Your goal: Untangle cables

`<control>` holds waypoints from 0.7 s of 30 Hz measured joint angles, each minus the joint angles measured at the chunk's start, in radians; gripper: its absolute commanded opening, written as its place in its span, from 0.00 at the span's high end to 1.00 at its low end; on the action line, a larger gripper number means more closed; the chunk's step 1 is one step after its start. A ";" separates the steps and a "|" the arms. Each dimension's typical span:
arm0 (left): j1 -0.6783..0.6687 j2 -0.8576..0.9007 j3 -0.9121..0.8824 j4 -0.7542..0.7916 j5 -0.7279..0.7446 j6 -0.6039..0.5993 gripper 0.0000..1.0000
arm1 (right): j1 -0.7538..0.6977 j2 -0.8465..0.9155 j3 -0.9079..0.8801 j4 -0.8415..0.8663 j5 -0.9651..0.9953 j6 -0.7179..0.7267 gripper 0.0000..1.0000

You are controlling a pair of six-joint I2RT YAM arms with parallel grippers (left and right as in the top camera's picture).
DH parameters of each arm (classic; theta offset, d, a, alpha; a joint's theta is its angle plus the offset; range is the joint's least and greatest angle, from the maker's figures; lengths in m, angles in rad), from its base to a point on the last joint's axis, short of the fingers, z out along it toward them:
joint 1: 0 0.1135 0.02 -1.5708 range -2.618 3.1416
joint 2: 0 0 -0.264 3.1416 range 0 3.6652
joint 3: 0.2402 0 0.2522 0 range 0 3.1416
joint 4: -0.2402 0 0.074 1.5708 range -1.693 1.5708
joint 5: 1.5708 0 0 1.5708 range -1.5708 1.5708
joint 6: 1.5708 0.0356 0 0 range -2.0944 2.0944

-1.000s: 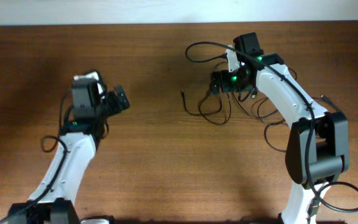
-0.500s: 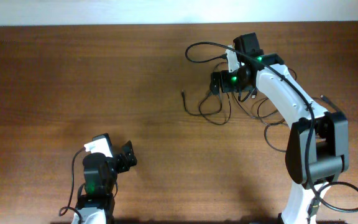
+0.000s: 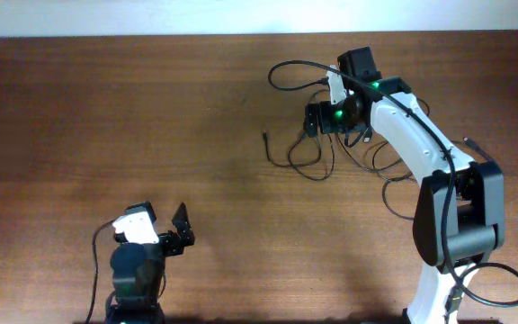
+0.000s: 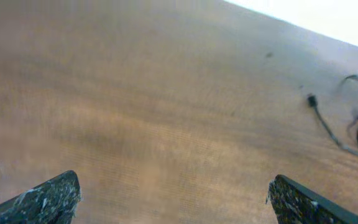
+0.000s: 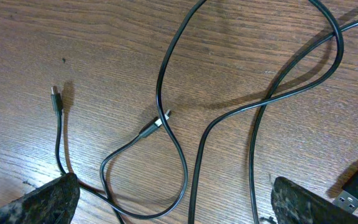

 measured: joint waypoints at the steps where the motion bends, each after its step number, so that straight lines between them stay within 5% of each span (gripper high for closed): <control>1: -0.006 -0.032 0.000 0.000 0.000 0.034 0.01 | 0.000 0.000 0.000 0.000 0.000 0.000 0.02; 8: -0.049 -0.262 0.000 0.000 -0.008 0.238 0.01 | 0.000 0.000 0.000 0.000 0.000 0.000 0.02; 21: -0.050 -0.319 0.000 0.000 -0.011 0.290 0.01 | 0.000 0.000 0.000 0.000 0.000 0.000 0.02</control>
